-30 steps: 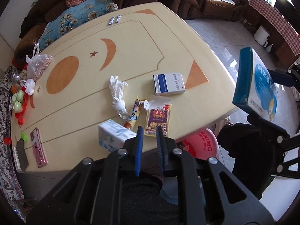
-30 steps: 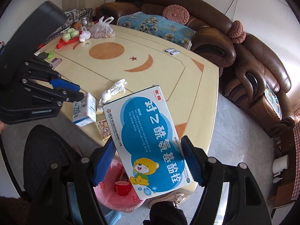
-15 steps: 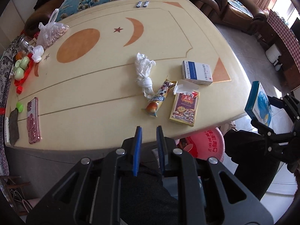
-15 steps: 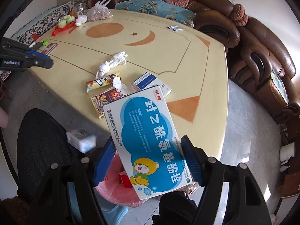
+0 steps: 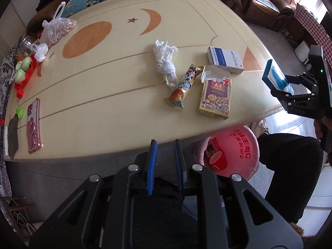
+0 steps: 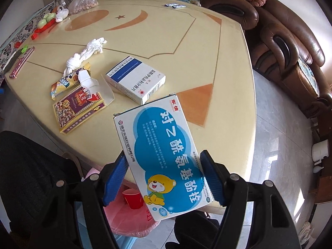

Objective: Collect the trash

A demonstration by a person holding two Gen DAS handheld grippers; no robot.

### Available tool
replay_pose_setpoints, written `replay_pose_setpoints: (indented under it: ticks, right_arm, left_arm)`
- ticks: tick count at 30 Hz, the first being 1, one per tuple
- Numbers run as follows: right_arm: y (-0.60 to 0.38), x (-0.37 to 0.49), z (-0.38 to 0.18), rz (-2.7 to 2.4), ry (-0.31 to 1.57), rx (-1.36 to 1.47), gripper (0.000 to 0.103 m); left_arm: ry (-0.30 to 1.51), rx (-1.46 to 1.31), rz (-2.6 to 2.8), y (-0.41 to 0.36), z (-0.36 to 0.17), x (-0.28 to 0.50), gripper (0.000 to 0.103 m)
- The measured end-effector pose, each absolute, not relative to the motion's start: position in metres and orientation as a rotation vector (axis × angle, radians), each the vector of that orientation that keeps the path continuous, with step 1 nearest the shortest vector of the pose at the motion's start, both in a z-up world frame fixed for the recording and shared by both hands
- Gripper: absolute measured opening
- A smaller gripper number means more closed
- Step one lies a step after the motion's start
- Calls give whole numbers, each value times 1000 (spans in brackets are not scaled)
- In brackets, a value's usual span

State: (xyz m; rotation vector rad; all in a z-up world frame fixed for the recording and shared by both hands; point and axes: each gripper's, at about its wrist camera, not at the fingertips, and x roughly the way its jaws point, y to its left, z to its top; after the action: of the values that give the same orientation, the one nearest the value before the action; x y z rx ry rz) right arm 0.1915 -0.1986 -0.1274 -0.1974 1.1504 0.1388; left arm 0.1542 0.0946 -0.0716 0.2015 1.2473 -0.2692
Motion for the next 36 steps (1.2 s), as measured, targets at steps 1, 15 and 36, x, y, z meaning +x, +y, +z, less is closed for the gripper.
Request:
replay_pose_setpoints:
  ticks: [1, 15, 36]
  right_arm:
    - [-199, 192, -129, 147, 1143, -187, 69]
    - [-212, 210, -164, 163, 1158, -56, 67]
    - [-198, 242, -175, 166, 1255, -122, 62]
  left_arm:
    - [1255, 188, -255, 99, -76, 147, 20]
    - [1179, 547, -364, 147, -129, 96, 67]
    - [1331, 743, -642, 164, -290, 98, 78]
